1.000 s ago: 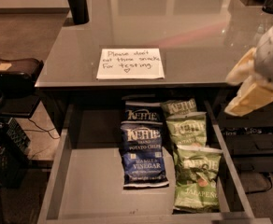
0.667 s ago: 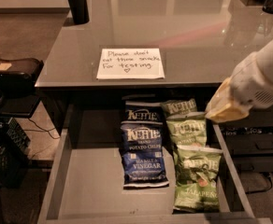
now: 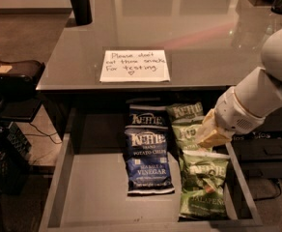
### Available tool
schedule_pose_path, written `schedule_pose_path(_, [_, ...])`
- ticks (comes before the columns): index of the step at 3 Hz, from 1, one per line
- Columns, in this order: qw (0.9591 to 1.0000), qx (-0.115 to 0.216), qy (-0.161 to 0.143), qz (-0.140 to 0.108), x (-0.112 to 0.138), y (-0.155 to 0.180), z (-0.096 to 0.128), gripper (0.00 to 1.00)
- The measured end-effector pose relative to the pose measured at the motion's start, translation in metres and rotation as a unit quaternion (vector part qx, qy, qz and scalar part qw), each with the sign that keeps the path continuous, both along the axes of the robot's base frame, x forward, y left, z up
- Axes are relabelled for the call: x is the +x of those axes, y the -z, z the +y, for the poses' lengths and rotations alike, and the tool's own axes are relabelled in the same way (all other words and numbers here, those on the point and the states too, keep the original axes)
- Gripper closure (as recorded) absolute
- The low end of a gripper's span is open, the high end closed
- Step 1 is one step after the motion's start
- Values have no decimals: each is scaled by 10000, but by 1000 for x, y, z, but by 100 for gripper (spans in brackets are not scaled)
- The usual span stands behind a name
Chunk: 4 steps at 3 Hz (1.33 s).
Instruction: Pick blue chip bag from top drawer and place on counter
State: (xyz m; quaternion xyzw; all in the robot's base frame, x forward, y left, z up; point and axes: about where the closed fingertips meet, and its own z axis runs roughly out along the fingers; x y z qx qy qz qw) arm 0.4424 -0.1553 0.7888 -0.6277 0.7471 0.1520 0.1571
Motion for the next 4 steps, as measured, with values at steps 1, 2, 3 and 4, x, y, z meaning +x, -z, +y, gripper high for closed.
schedule_pose_path(1, [9999,29,-106,-18,-2,9,1,100])
schedule_pose_path(2, [9993,194,-311,-92,-1,32,19,81])
schedule_pose_path(3, [9979,319,-524,-204,1,48,43,57])
schedule_pose_path(4, [9955,468,-682,-460,3,55,61,36])
